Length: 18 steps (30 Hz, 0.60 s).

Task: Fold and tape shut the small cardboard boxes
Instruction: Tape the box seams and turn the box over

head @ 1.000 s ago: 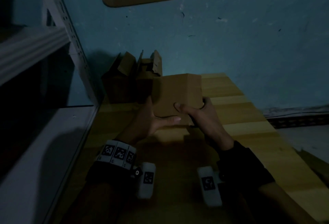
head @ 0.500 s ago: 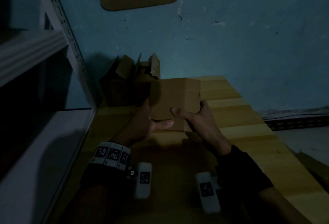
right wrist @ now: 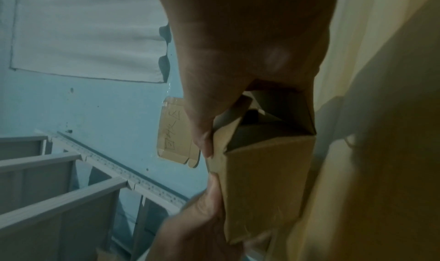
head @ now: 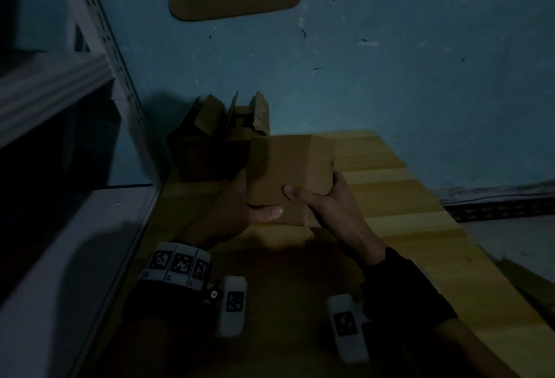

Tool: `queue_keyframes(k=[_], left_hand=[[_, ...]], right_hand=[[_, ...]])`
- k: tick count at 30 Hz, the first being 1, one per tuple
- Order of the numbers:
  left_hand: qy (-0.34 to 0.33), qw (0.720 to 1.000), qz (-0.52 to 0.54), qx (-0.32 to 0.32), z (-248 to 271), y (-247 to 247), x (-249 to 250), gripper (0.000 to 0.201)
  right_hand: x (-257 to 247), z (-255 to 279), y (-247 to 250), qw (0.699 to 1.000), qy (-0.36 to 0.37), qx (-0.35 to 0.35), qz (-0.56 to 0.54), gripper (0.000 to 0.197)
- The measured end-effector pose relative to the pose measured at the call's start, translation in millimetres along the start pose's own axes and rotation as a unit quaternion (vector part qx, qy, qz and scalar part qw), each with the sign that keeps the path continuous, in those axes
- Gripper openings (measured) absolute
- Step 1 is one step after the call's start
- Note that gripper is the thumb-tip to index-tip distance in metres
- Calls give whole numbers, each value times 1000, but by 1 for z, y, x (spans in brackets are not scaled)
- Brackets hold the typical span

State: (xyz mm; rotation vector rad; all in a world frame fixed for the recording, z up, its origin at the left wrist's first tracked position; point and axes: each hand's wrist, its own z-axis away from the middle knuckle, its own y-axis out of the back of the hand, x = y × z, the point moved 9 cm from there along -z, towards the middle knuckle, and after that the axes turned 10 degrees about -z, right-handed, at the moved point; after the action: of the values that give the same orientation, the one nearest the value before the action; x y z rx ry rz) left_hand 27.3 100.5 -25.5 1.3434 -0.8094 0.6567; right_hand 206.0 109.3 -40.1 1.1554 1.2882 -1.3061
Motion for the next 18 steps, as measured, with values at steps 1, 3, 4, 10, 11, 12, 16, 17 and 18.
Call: queue_keyframes(k=[1,3,4,10,11,12,16,17,18], left_hand=[[-4,1000,0,2,1,-1,1,93],[-8,1000,1,4,2,-4,3,100],[-6,1000,4,5,2,-4,3,103],[-1,1000,14,13,2,-3,6,110],[-3,1000,17,12,3,-3,6,114],[-4,1000,17,11,2,-4,5,116],[6,1000,7,28,0,-3,2,101],[16,999,12,29,0,-2,0,96],[21,999,10,34,-1,-1,0,91]], right_hand=[[-2,-1,1,1000,3,0,3,74],[-6,-2,3,1000,6,-6,2,67],[-7,-2,3,1000,7,-7,1,66],[-7,0,5,1000,6,4,2,74],[-7,-1,6,1000,7,6,3,74],[-8,0,6,1000,7,8,4,73],[-6,0,7,1000,0,6,3,66],[-5,0,6,1000,-1,5,2,65],[-5,0,6,1000,-3,5,2,67]])
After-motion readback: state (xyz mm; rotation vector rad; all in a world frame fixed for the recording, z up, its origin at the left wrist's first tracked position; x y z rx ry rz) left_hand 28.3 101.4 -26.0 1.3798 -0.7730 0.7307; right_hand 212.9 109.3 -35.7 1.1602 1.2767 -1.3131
